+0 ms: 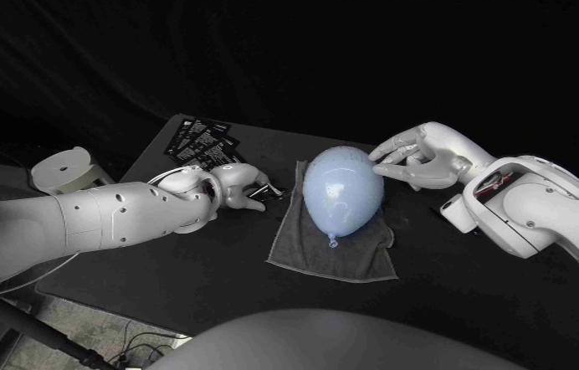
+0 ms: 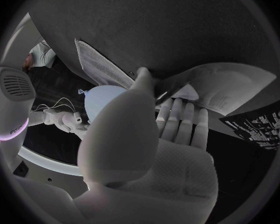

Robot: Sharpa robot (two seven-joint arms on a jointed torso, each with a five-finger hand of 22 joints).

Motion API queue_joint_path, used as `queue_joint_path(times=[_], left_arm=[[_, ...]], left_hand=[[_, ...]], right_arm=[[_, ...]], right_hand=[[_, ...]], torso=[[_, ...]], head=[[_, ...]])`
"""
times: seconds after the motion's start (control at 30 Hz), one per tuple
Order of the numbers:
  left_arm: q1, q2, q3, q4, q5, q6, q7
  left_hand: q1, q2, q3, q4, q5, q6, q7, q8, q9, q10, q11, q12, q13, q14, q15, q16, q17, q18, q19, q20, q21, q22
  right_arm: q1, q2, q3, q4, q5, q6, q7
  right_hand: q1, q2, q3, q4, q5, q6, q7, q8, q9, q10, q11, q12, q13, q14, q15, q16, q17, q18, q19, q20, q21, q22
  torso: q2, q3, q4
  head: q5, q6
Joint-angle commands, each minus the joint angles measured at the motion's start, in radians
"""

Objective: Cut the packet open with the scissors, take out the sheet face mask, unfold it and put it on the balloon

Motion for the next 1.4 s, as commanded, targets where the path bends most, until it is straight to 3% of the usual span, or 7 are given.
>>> queue_joint_path(times=[0.03, 0.33, 0.57, 0.73, 0.97, 1.07, 1.4], left_arm=[[-0.018, -0.003, -0.015, -0.012, 0.035, 0.068, -0.025], [-0.018, -0.006, -0.014, -0.016, 0.056, 0.071, -0.016], [-0.018, -0.008, -0.013, -0.018, 0.079, 0.05, 0.006], [-0.018, -0.008, -0.011, -0.019, 0.111, 0.0, 0.045], [-0.018, -0.007, -0.003, -0.021, 0.168, -0.076, 0.107], [-0.018, -0.008, 0.002, -0.021, 0.193, -0.103, 0.127], [-0.012, -0.013, 0.021, -0.007, 0.266, -0.15, 0.163]], left_hand=[[-0.01, 0.007, 0.029, 0.0, -0.007, 0.033, 0.044, 0.009, 0.003, 0.059, 0.03, -0.011, 0.0, 0.071, 0.0, 0.02, 0.033, 0.022, 0.062, 0.002, 0.019, 0.01], [-0.001, 0.01, 0.05, 0.0, -0.007, 0.063, 0.039, 0.013, 0.003, 0.085, 0.025, -0.022, -0.002, 0.109, -0.001, 0.025, 0.037, 0.027, 0.104, 0.002, 0.026, 0.01], [-0.001, -0.002, 0.057, 0.0, -0.007, 0.097, 0.034, 0.019, 0.003, 0.101, 0.024, -0.038, -0.002, 0.12, -0.001, 0.019, 0.035, 0.027, 0.135, 0.002, 0.03, 0.009], [0.031, 0.013, 0.1, -0.003, -0.006, 0.186, -0.001, 0.044, 0.009, 0.168, 0.006, -0.039, 0.0, 0.174, -0.02, 0.031, 0.04, 0.033, 0.233, 0.003, 0.055, 0.016], [0.075, 0.027, 0.183, -0.005, -0.006, 0.304, -0.05, 0.098, 0.031, 0.279, -0.021, -0.032, 0.0, 0.247, -0.047, 0.052, 0.048, 0.035, 0.3, 0.001, 0.077, 0.019], [0.067, 0.003, 0.242, -0.002, -0.006, 0.327, -0.065, 0.118, 0.047, 0.336, -0.034, -0.048, -0.004, 0.273, -0.058, 0.052, 0.049, 0.039, 0.325, -0.001, 0.079, 0.015], [0.033, -0.046, 0.347, -0.008, -0.007, 0.334, -0.067, 0.134, 0.068, 0.388, -0.043, -0.093, -0.003, 0.3, -0.065, 0.039, 0.047, 0.041, 0.349, -0.003, 0.07, 0.01]], right_arm=[[0.0, -0.001, 0.0, 0.002, 0.001, 0.008, 0.004], [0.0, -0.003, 0.0, 0.002, 0.002, 0.006, 0.004], [0.0, -0.004, 0.0, 0.001, 0.002, 0.003, 0.006], [0.0, -0.003, 0.0, -0.002, 0.002, -0.002, 0.008], [0.0, -0.002, 0.0, -0.005, 0.003, -0.008, 0.009], [0.0, -0.002, 0.0, -0.007, 0.003, -0.01, 0.009], [0.0, 0.0, 0.0, -0.014, 0.003, -0.018, 0.013]], right_hand=[[-0.006, -0.004, -0.001, 0.008, 0.003, -0.002, 0.002, 0.002, 0.001, 0.005, -0.002, 0.001, 0.002, 0.003, 0.004, -0.003, 0.001, 0.015, -0.01, 0.0, -0.005, 0.0], [-0.006, -0.003, -0.001, 0.009, 0.003, -0.002, 0.002, 0.003, 0.002, 0.006, -0.002, 0.002, 0.002, 0.003, 0.004, -0.003, 0.001, 0.016, -0.012, 0.0, -0.007, -0.002], [-0.006, -0.003, -0.001, 0.01, 0.004, -0.002, 0.002, 0.003, 0.002, 0.006, -0.002, 0.002, 0.002, 0.002, 0.004, -0.004, -0.002, 0.016, -0.013, 0.0, -0.008, -0.003], [-0.006, -0.002, 0.0, 0.011, 0.004, -0.002, 0.002, 0.003, 0.002, 0.006, -0.002, 0.001, 0.002, 0.002, 0.004, -0.004, 0.0, 0.017, -0.015, 0.0, -0.011, -0.006], [-0.005, -0.001, 0.0, 0.011, 0.004, -0.002, 0.001, 0.003, 0.002, 0.006, -0.003, 0.001, 0.002, 0.002, 0.003, -0.004, -0.002, 0.017, -0.016, 0.0, -0.012, -0.007], [-0.004, 0.0, 0.001, 0.012, 0.004, -0.002, 0.001, 0.003, 0.002, 0.006, -0.003, 0.001, 0.002, 0.002, 0.003, -0.004, -0.002, 0.018, -0.019, 0.0, -0.016, -0.012], [-0.003, 0.001, 0.002, 0.013, 0.004, -0.002, 0.001, 0.004, 0.003, 0.006, -0.003, 0.001, 0.002, 0.002, 0.003, -0.004, -0.002, 0.018, -0.02, 0.0, -0.016, -0.013]], torso=[[0.0, 0.0001, 0.0001], [0.0, 0.0004, -0.0005], [0.0, 0.0002, -0.0002], [0.0, -0.0002, 0.0003], [0.0, -0.0003, 0.0001], [0.0, -0.0002, 0.0002], [0.0, -0.0001, -0.0002]], head=[[0.0, 0.0], [-0.001, 0.0], [-0.002, 0.0], [-0.006, 0.0], [-0.011, 0.0], [-0.013, 0.0], [-0.017, 0.002]])
